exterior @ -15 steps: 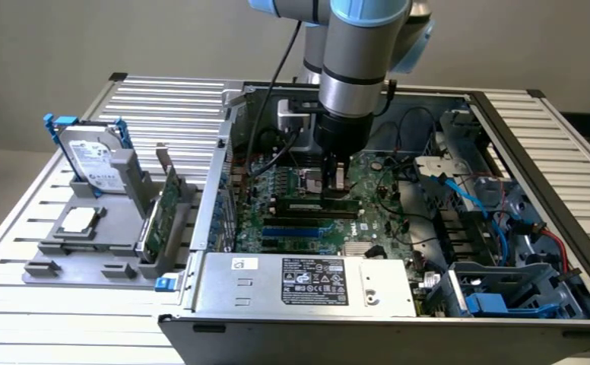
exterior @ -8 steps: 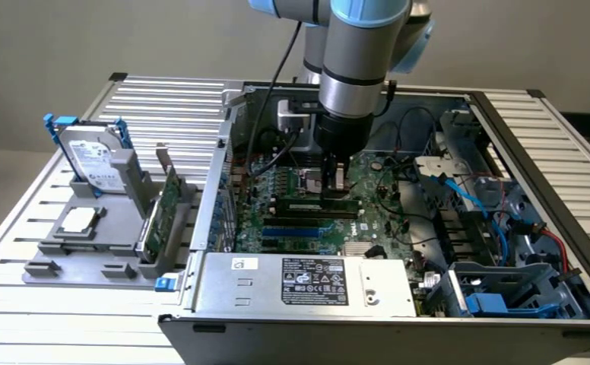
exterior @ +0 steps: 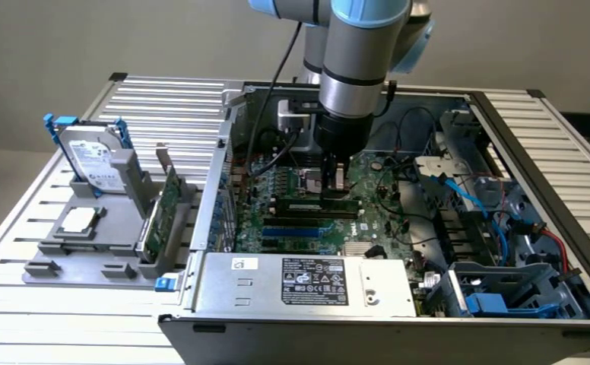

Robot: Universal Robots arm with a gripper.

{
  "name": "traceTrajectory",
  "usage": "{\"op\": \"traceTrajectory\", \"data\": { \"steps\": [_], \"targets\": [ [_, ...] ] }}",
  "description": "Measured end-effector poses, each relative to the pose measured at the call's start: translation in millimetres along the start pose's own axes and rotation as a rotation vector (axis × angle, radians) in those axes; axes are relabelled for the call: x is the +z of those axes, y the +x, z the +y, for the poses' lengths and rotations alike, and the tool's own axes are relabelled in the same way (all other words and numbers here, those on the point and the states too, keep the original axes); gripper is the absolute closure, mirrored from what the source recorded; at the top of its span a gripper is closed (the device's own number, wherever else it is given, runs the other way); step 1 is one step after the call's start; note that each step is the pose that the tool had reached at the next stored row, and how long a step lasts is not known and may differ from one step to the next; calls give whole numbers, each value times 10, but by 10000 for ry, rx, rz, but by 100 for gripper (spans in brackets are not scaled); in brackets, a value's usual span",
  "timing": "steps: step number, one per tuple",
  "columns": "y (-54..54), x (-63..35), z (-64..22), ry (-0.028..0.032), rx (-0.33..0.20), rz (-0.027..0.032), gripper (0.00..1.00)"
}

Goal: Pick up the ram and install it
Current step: 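Insert the ram into the slot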

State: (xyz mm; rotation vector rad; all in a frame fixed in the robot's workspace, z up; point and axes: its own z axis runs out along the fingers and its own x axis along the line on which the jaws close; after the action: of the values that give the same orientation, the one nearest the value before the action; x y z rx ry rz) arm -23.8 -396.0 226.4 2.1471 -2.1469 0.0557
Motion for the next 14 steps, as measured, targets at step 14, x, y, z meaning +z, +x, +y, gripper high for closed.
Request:
{"op": "traceTrajectory", "data": {
  "steps": [14],
  "targets": [
    [-5,31,-17,-107,-11,4,80]
  ]
}}
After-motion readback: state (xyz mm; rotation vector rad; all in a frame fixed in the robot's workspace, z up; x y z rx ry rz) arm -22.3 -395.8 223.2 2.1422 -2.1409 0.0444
